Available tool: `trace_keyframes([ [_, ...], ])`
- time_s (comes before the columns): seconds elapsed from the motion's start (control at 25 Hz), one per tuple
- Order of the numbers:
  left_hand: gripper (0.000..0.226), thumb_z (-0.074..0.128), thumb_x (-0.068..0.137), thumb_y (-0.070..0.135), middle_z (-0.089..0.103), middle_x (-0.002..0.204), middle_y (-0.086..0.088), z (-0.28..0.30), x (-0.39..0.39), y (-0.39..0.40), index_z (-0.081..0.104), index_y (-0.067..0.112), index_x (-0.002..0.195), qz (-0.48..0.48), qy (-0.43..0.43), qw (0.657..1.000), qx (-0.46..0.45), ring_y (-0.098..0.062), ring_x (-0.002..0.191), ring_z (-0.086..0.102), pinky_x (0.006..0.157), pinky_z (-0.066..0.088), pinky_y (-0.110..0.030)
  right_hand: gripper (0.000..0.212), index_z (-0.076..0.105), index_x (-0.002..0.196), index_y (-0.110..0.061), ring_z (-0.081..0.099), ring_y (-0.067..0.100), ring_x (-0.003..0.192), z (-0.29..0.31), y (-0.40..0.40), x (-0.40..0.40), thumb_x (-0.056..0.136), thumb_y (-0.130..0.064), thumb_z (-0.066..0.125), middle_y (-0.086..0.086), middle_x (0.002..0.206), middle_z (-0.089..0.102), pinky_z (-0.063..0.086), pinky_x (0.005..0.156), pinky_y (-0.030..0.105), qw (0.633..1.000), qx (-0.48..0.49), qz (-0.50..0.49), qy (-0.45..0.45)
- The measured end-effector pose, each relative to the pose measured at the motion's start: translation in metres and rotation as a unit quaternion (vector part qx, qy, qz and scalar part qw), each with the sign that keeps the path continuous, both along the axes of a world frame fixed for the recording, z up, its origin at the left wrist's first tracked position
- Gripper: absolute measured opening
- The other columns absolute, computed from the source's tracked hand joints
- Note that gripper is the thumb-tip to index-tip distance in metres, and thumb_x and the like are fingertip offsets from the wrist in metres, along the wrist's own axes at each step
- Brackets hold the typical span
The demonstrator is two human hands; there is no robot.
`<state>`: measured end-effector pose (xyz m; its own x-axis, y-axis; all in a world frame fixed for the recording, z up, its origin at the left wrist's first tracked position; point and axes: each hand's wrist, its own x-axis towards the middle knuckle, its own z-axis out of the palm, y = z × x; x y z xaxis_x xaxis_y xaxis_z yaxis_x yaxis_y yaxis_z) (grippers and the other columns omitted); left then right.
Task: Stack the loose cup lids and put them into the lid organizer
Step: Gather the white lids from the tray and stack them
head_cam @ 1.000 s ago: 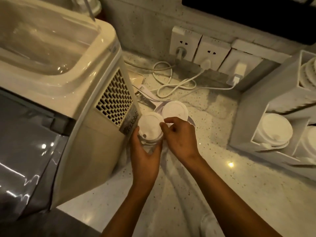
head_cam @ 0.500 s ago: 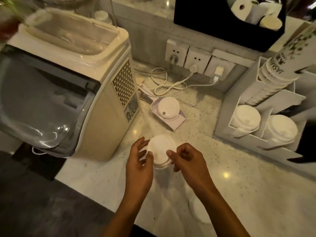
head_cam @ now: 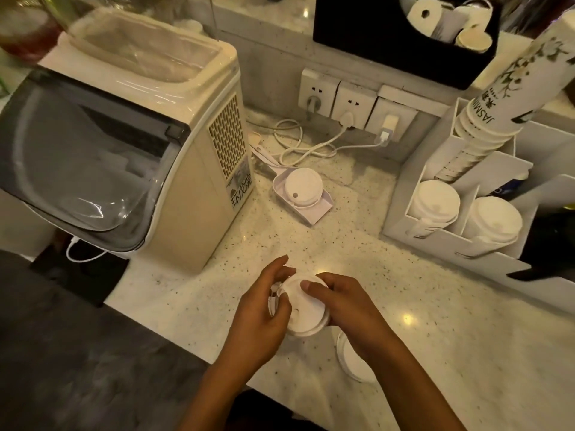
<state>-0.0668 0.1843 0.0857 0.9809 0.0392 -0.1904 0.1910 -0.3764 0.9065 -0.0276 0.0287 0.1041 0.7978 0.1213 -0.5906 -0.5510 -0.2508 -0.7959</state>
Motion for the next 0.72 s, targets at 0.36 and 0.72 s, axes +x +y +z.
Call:
trace_keyframes([
  [0.36,0.032,0.070,0.088,0.027,0.069,0.107,0.005,-0.017,-0.020,-0.017,0.058,0.033,0.118,0.112,0.122,0.982,-0.093,-0.011,0.082,0.071,0.066,0.058,-0.022,0.017,0.073,0.104,-0.021,0.072,0.015,0.093,-0.018,-0.018,-0.039,0.091,-0.027,0.065,-0.006,0.098,0.076,0.061,0.081,0.036,0.984,0.088,-0.156,0.014],
  [0.72,0.021,0.069,0.088,0.020,0.074,0.096,0.016,-0.037,-0.040,-0.040,0.068,0.036,0.102,0.108,0.187,0.970,-0.114,-0.005,0.085,0.072,0.066,0.058,-0.020,0.052,0.048,0.124,-0.050,0.057,-0.004,0.105,-0.054,-0.047,-0.084,0.079,-0.047,0.075,-0.029,0.116,0.058,0.048,0.076,0.012,0.980,-0.118,-0.104,-0.122],
])
